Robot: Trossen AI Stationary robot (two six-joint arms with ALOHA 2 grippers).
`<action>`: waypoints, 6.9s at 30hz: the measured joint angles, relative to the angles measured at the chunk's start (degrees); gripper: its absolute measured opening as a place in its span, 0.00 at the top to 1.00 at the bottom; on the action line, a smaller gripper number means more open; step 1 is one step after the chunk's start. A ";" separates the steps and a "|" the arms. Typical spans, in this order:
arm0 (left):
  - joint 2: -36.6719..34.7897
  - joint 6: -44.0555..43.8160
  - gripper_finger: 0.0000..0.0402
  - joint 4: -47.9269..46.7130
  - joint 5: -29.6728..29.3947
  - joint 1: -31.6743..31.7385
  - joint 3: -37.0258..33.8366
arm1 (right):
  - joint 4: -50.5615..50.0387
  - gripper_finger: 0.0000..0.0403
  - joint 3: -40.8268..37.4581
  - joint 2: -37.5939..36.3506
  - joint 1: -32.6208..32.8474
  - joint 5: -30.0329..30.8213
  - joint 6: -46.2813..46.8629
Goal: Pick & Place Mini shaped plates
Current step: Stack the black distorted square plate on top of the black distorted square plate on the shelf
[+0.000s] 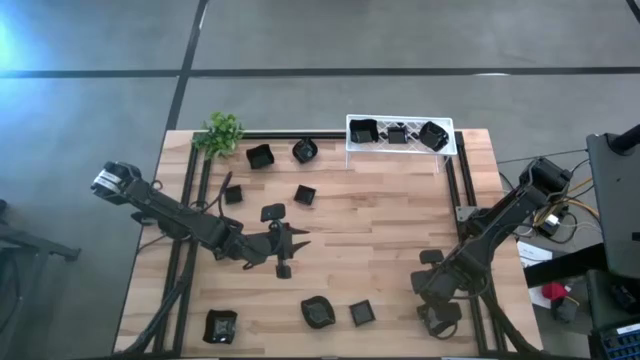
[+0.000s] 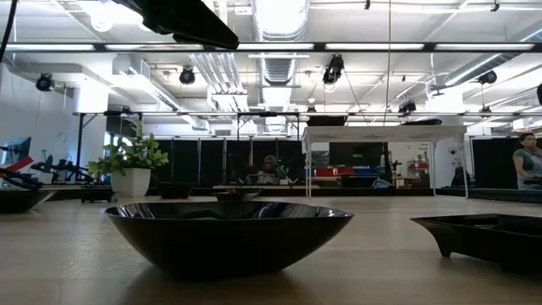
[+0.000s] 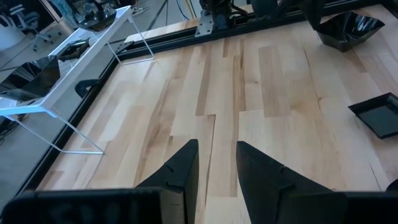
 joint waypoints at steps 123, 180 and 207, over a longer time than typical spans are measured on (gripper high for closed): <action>0.02 -0.15 0.74 1.14 -0.24 0.24 -0.48 | -0.51 0.98 32.86 7.15 -82.46 3.88 -4.31; 0.02 -0.59 0.74 1.14 -0.20 0.24 -0.48 | 1.14 0.98 32.04 7.99 -84.26 4.47 -9.25; 0.02 -0.83 0.74 1.11 -0.20 0.24 -0.48 | 4.05 0.98 31.12 7.99 -84.26 4.44 -7.78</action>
